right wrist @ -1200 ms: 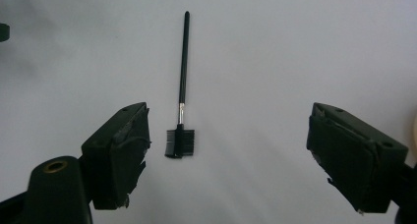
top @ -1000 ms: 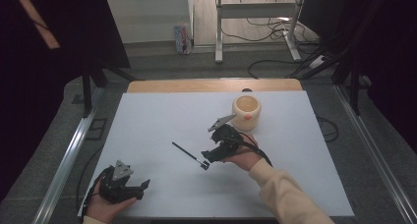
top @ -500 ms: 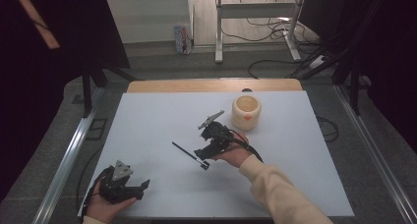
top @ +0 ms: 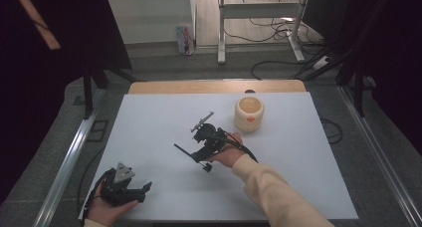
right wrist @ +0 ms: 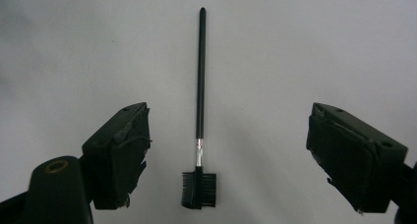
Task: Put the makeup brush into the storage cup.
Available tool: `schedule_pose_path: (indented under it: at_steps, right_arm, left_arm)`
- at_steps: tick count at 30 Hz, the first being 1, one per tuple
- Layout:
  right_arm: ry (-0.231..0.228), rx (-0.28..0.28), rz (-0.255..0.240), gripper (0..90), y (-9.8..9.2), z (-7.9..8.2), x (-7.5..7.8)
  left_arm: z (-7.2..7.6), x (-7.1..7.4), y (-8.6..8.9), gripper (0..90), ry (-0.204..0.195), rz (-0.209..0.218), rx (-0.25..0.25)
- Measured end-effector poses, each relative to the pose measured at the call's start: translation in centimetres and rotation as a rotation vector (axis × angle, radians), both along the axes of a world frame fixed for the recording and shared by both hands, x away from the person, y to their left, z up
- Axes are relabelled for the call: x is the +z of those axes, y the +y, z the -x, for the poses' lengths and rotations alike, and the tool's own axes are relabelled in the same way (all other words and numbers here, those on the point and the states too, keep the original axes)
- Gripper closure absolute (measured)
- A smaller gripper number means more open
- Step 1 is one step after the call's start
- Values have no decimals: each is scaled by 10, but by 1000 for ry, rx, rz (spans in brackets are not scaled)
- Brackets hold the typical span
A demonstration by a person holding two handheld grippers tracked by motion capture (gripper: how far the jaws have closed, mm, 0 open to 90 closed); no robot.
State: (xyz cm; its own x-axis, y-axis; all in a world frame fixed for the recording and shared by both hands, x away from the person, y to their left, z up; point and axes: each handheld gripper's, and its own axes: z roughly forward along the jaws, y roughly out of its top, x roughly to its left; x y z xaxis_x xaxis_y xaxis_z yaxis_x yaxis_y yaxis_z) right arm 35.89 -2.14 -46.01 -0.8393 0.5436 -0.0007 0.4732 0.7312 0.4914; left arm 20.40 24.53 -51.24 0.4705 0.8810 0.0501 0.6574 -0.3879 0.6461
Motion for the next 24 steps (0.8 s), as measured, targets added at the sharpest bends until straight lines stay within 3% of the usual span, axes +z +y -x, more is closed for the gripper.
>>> schedule_pose_path:
  at_steps: [8,24]
  right_arm:
    - [25,9,47,194,15,-2,-6]
    - [72,11,90,232,30,-7,-15]
  left_arm:
    - [0,0,0,155,0,0,-2]
    - [0,0,-1,155,1,-1,-5]
